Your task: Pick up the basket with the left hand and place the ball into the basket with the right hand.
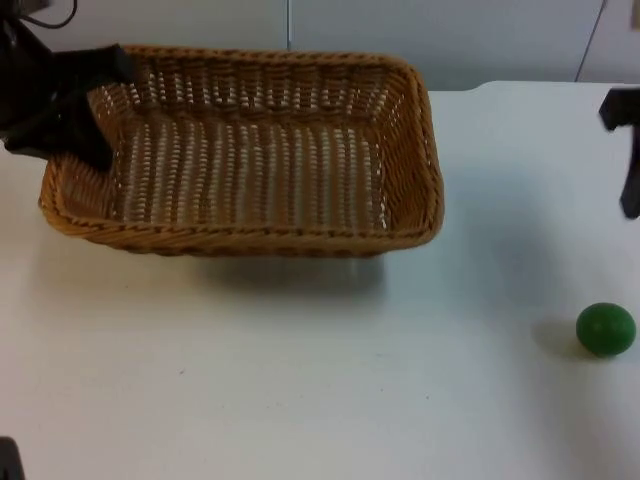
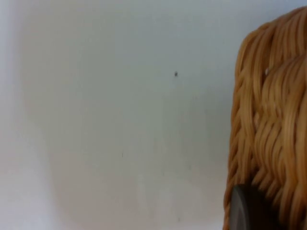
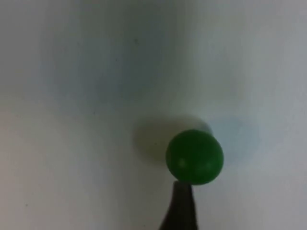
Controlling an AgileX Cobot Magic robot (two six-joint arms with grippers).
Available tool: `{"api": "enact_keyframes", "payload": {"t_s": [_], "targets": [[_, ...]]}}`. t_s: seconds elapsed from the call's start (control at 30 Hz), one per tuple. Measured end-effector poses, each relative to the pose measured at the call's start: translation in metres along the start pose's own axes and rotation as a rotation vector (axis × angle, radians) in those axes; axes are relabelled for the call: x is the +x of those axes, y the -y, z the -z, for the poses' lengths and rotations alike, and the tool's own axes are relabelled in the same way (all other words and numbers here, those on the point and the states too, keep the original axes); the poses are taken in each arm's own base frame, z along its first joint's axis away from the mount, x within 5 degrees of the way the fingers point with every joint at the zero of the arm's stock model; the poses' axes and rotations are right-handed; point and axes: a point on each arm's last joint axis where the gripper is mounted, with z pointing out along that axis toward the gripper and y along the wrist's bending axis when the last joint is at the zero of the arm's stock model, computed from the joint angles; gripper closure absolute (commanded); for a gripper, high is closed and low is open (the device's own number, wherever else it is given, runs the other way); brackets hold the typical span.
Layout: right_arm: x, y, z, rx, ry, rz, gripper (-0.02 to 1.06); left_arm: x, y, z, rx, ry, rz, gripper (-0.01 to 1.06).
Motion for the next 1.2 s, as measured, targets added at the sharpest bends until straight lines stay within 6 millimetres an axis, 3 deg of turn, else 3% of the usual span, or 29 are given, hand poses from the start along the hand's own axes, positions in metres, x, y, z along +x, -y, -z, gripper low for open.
{"api": "enact_keyframes", "payload": {"t_s": [0.37,0.57,0.9,1.2], "targets": [[-0.004,-0.003,-0.049,0.012,-0.136,-0.011,0.31,0.004,0.001,0.0,0.006,-0.043,-0.01,1.05],[-0.005,-0.006,-0.058,0.004,-0.14,-0.011,0.31,0.004,0.0,0.0,0.005,-0.048,-0.013,1.05],[0.001,-0.033,-0.084,0.011,-0.19,0.062,0.31,0.005,0.001,0.0,0.008,-0.054,-0.013,1.05],[0.003,-0.032,-0.087,0.041,-0.213,0.05,0.31,0.005,0.001,0.0,0.009,-0.057,-0.013,1.05]]}}
